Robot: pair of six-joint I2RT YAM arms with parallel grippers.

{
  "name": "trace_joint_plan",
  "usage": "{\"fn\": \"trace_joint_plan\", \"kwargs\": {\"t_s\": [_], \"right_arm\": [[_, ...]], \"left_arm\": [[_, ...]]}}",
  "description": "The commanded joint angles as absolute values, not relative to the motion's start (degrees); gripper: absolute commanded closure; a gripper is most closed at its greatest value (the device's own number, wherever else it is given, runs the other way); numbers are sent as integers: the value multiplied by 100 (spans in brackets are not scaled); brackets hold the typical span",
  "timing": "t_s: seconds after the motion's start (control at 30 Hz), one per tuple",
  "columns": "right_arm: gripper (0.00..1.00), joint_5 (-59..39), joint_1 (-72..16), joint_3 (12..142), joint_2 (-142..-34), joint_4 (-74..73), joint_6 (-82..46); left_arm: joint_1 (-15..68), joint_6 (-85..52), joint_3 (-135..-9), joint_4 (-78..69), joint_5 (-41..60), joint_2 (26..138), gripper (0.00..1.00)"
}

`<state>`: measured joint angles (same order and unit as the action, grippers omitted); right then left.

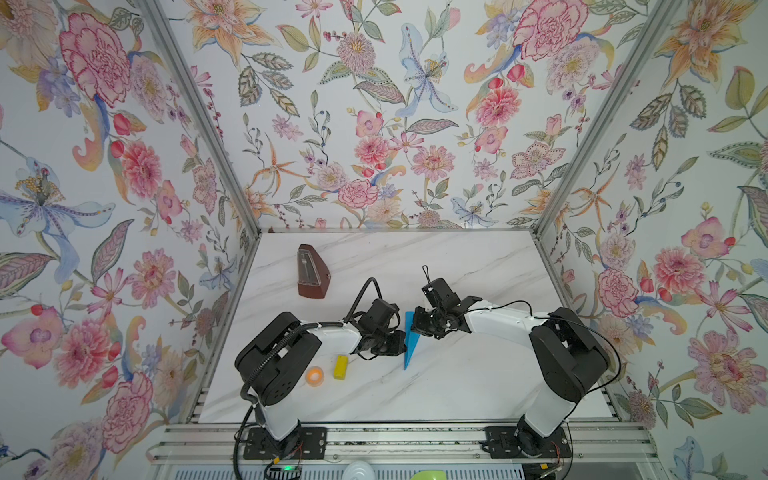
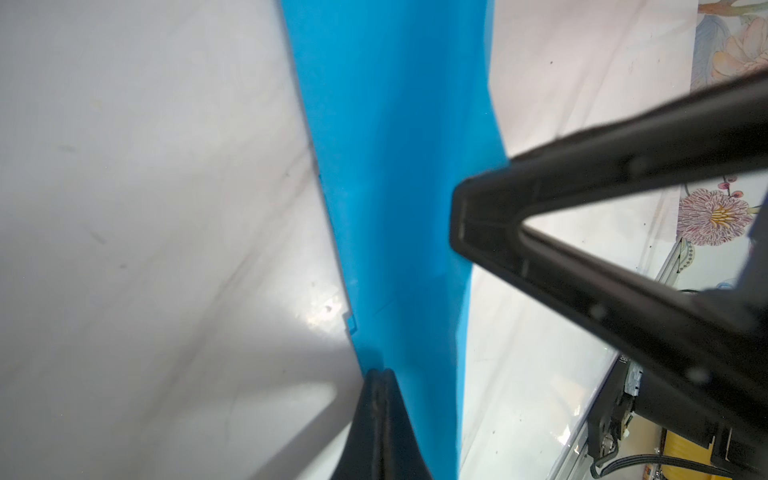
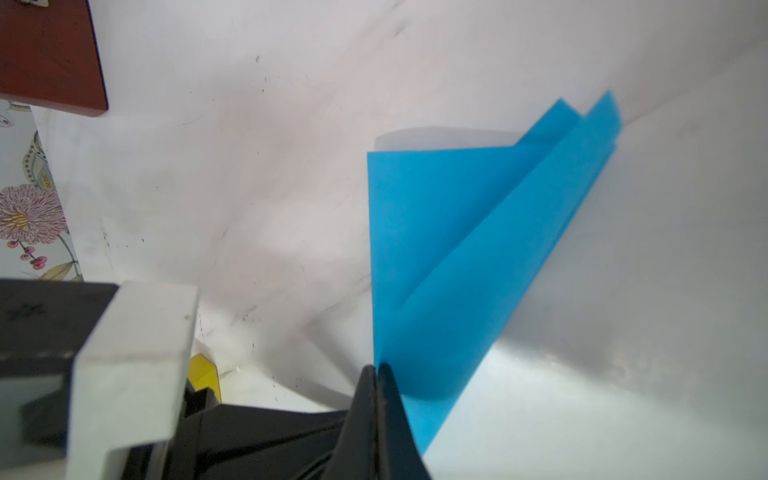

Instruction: Fold a paper plane with a square sheet of paper (fold left side to right side)

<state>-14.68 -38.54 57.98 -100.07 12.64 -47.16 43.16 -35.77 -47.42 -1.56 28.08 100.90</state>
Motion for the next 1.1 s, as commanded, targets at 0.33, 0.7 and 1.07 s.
{"fn": "trace_joint_plan", "kwargs": {"t_s": [0.33,0.7,1.07], "right_arm": [[100,-1605,-3839,5828,-10441,954,-4658],[100,-1788,-3873,5921,-10630,1046,-4458],[100,-1951,-3892,6142,-10722,1387,-3938]], "left_arm": [[4368,-3421,-4685,319,2580,10288,100],[4358,-3393,-4658,373,2530,10283,100],[4368,-3366,-4649,432,2461,10289,100]]}}
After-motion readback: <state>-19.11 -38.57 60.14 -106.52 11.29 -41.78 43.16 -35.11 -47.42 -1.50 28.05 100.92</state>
